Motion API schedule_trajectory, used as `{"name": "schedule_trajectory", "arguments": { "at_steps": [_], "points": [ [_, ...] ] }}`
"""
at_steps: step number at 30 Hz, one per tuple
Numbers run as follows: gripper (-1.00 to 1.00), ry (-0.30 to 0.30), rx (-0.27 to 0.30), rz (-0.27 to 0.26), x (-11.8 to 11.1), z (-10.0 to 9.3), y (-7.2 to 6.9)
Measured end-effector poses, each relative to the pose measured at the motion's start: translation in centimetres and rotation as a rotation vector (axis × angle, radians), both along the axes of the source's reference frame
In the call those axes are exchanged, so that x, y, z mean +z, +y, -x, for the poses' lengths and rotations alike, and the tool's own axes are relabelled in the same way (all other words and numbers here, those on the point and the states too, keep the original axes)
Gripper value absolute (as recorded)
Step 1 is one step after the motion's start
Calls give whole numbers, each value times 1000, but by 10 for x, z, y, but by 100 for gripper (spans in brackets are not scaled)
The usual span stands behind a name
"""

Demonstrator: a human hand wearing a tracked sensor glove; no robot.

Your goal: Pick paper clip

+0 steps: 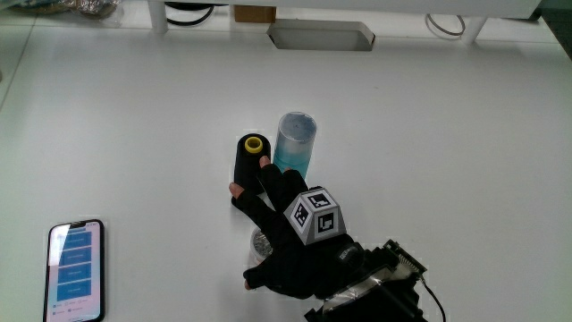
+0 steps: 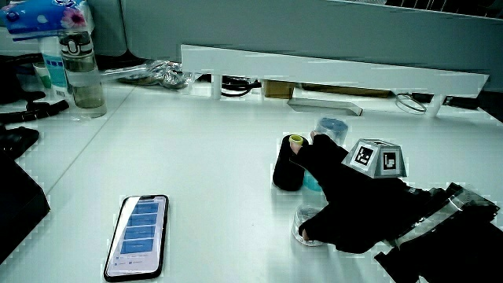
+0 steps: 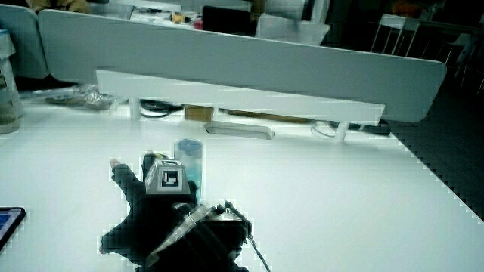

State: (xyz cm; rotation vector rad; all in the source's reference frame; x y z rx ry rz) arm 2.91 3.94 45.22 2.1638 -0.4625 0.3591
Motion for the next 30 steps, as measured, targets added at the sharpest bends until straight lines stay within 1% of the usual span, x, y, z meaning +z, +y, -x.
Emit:
{"name": "schedule_trajectory", "arguments": {
  "at_steps": [1, 2, 3, 4, 5, 6, 7, 8, 11, 12, 13, 14, 15, 17, 19, 20, 21, 22, 23, 24, 25, 26, 27, 28, 29, 30],
  "points": [
    [0, 2, -12, 20, 5, 1, 0],
    [0, 18, -15, 12, 7, 2, 1],
    [0, 27, -17, 32, 13, 4, 1],
    [0, 39, -29, 38, 16, 5, 2],
    [0, 41, -29, 60, 20, 6, 2],
    [0, 60, -38, 79, 25, 7, 3],
    [0, 78, -47, 86, 27, 8, 3],
    [0, 88, -53, 101, 33, 8, 4],
    [0, 108, -61, 131, 42, 10, 3],
    [0, 107, -63, 135, 42, 11, 2],
    [6, 115, -71, 157, 46, 11, 2],
    [12, 132, -76, 156, 50, 12, 3],
    [18, 135, -73, 168, 51, 12, 2],
    [29, 128, -85, 182, 56, 13, 1],
    [41, 109, -72, 195, 61, 13, 1],
    [47, 103, -64, 191, 63, 13, 0],
    [53, 96, -47, 203, 67, 13, 1],
    [59, 81, -45, 220, 71, 13, 1],
    [65, 55, -39, 252, 77, 11, 2],
    [71, 23, 14, 259, 78, 8, 2],
    [76, 11, 13, 244, 74, 9, 1],
    [82, 41, -5, 225, 74, 9, 0],
    [88, 39, -12, 230, 75, 10, -1],
    [94, 29, -4, 224, 74, 10, -2],
    [100, 31, -7, 226, 73, 11, -1],
    [100, 27, -7, 216, 72, 12, -1]
  ]
}}
